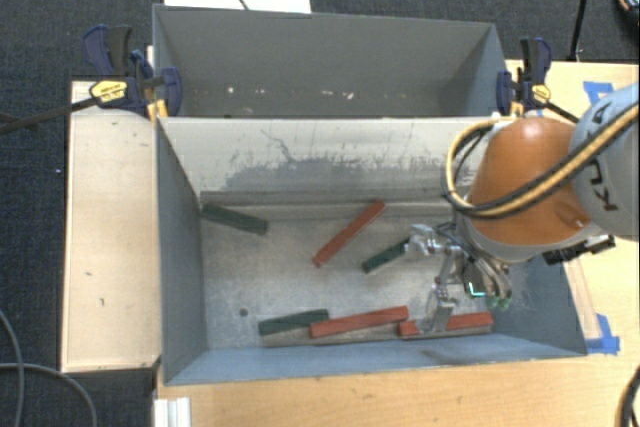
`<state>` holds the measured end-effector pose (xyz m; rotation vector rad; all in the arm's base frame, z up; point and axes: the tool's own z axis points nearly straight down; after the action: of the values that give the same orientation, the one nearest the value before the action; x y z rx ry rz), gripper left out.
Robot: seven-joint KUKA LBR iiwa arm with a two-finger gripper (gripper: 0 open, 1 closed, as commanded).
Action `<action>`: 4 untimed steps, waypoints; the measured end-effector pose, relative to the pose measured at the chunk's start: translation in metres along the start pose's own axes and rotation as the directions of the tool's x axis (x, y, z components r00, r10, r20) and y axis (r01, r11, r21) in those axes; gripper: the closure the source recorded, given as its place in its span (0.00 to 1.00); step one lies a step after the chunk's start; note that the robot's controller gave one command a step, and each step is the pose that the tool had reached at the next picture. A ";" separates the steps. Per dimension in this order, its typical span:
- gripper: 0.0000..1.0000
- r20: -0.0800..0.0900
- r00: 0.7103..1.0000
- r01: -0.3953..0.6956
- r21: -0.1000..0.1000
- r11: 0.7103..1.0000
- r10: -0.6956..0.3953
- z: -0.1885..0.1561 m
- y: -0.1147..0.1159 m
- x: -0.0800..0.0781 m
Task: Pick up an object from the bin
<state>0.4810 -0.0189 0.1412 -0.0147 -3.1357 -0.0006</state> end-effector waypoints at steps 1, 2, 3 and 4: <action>0.00 0.015 0.979 0.204 0.003 0.979 -0.204 0.070 -0.017 0.002; 0.00 0.012 0.997 0.078 0.000 0.997 -0.078 0.040 0.005 -0.002; 0.00 0.004 0.999 0.037 0.000 0.999 -0.037 0.041 0.001 0.004; 0.00 0.012 0.997 0.072 0.001 0.997 -0.072 0.071 -0.013 0.002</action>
Offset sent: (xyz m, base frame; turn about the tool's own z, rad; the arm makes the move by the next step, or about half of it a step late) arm -0.0052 -0.0168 -0.0712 -0.2082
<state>0.4786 -0.0314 0.0707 0.0993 -3.1465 -0.0007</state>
